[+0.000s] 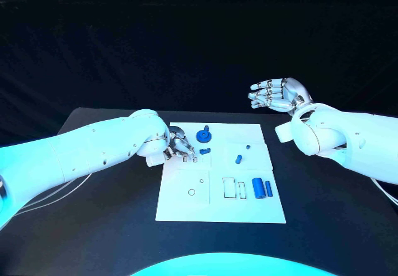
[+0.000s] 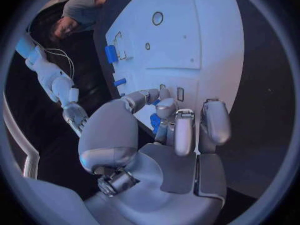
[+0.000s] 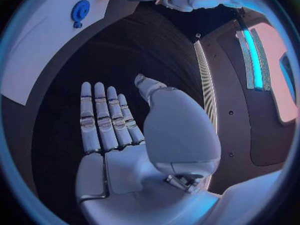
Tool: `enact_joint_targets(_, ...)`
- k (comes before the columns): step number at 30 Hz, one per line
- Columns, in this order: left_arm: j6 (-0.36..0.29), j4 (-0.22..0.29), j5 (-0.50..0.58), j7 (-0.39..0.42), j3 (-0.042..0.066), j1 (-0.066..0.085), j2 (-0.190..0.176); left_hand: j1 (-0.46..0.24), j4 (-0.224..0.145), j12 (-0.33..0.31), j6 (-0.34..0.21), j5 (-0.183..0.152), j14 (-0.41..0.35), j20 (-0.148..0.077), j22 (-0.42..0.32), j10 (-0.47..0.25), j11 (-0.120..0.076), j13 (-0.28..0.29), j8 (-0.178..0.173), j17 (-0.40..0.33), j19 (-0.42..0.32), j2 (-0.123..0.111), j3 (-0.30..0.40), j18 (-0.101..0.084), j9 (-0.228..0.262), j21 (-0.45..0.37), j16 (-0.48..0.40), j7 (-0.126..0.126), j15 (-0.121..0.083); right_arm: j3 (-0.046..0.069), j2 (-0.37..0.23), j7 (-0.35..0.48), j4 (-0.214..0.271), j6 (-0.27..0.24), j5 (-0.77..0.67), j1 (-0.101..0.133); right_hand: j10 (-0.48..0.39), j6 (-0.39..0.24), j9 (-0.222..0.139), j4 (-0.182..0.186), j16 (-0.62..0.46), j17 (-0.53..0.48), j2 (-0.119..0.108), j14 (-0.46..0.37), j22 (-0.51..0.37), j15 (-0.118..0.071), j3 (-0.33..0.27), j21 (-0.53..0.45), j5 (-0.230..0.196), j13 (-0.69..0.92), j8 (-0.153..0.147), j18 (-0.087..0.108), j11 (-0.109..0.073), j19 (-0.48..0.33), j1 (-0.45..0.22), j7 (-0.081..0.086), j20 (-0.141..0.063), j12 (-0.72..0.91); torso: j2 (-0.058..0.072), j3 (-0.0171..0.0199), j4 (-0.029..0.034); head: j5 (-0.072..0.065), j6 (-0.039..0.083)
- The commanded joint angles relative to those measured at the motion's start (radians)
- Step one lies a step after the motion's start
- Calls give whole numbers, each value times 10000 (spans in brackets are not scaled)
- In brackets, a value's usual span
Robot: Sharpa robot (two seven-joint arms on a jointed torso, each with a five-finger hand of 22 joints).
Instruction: Assemble the parts on the task board
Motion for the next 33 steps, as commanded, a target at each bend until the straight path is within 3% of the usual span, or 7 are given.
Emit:
enact_joint_targets(1,-53,27,1,15,6,-5,1,-147,218,93,331,73,996,-48,206,292,-86,186,148,2417,225,2,-498,-105,212,143,243,-86,-154,3,0,26,5,27,-6,-3,45,67,-62,-119,-186,-116,232,-8,-90,5,-221,-56,101,-89,-153,136,0,-126,-18,380,-3,-117,-4,-2,0,-5,1)
enact_joint_targets(20,-393,246,126,90,45,-31,-200,-86,291,-19,319,25,967,-59,58,192,-95,28,92,2315,142,-55,-700,-72,214,58,194,-90,-166,1,-19,-10,35,61,-11,-3,49,74,-64,-124,-192,-128,238,-6,-108,5,-223,-56,102,-90,-160,136,0,-125,-14,379,-3,-124,-3,-6,-9,-41,40)
enact_joint_targets(24,-666,426,484,219,104,-39,-404,148,392,-527,-50,27,849,-26,-322,-344,12,-721,-138,1928,-88,-92,-914,1,200,-176,-2,49,-110,-5,-22,-125,64,178,-187,-4,74,120,-70,-224,-203,-182,250,33,-191,-5,-193,-43,108,-92,-182,139,-11,-96,100,365,-8,-157,-4,-1,-14,-68,84)
enact_joint_targets(27,-877,610,826,388,160,-41,-616,399,577,-1136,-566,21,715,122,-816,-1113,255,-1657,-612,1565,-404,-81,-1237,95,-1,-500,-202,349,98,-8,-26,-346,85,390,-673,-5,121,178,-79,-340,-163,-227,253,176,-278,-41,-157,-5,106,-91,-213,146,-33,15,213,340,-38,-194,-4,1,-7,-90,129)
enact_joint_targets(29,-1028,758,1076,514,214,-42,-784,632,674,-1843,-900,47,559,263,-1291,-1875,433,-2676,-1027,1169,-697,-71,-1417,189,-252,-806,-423,552,228,-11,-23,-532,103,594,-1141,-5,269,288,-85,-430,-38,-243,246,479,-355,-130,-132,83,106,-85,-235,147,-91,273,268,289,-122,-194,-4,1,-9,-95,155)
enact_joint_targets(33,-1316,1083,1558,813,333,-42,-1154,937,801,-2176,-1188,57,269,464,-2087,-2394,680,-3064,-1481,534,-1206,-61,-1651,352,-589,-1347,-790,829,442,-16,-4,-932,158,1008,-2195,-5,554,513,-73,-540,143,-222,199,883,-433,-268,-64,211,105,-76,-201,151,-203,627,361,198,-258,-140,-8,2,0,-112,201)
